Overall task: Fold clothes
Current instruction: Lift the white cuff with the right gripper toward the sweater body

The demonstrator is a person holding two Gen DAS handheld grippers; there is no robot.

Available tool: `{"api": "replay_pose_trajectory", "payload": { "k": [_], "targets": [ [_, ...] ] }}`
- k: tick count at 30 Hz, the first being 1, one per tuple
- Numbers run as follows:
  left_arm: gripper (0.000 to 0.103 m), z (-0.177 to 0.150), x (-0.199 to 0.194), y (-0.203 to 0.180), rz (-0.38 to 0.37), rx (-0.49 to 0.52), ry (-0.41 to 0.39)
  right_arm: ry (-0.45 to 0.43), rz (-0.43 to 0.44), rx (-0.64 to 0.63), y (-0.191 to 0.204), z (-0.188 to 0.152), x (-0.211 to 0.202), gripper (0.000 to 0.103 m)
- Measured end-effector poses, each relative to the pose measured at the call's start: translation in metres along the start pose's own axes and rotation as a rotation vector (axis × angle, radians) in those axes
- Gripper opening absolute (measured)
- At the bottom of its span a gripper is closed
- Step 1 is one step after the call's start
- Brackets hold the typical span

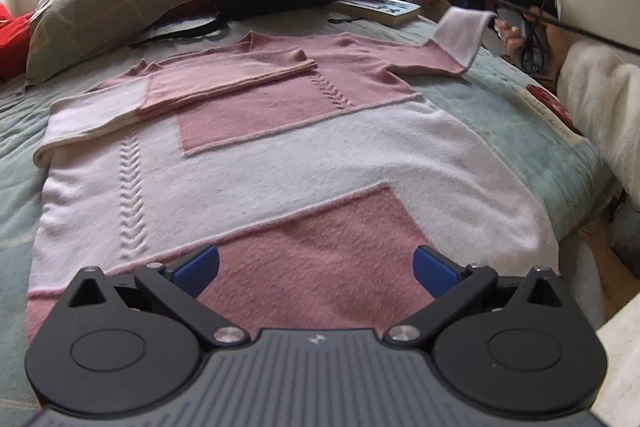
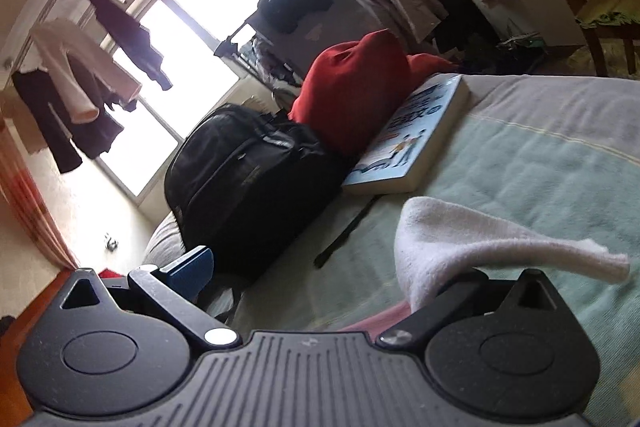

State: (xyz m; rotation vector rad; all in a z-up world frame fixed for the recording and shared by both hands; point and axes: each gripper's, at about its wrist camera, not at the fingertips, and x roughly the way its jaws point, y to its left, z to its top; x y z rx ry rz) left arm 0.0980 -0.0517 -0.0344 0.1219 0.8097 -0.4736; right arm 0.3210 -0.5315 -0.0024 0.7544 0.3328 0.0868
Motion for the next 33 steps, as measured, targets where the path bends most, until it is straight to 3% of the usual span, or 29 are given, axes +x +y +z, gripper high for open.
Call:
{"api": "replay_pose_trajectory", "payload": {
  "k": [15,33],
  "targets": [
    [0.102,-0.017,-0.033,0.028,-0.005,-0.009,-0.02,0.07,0.033,-0.09,0.103,-0.032,0.025,0.103],
    [0.102,-0.031,-0.049,0.048,0.0,-0.027,-0.014,0.146,0.096,-0.119,0.198,-0.106,0.083,0.103]
  ]
}}
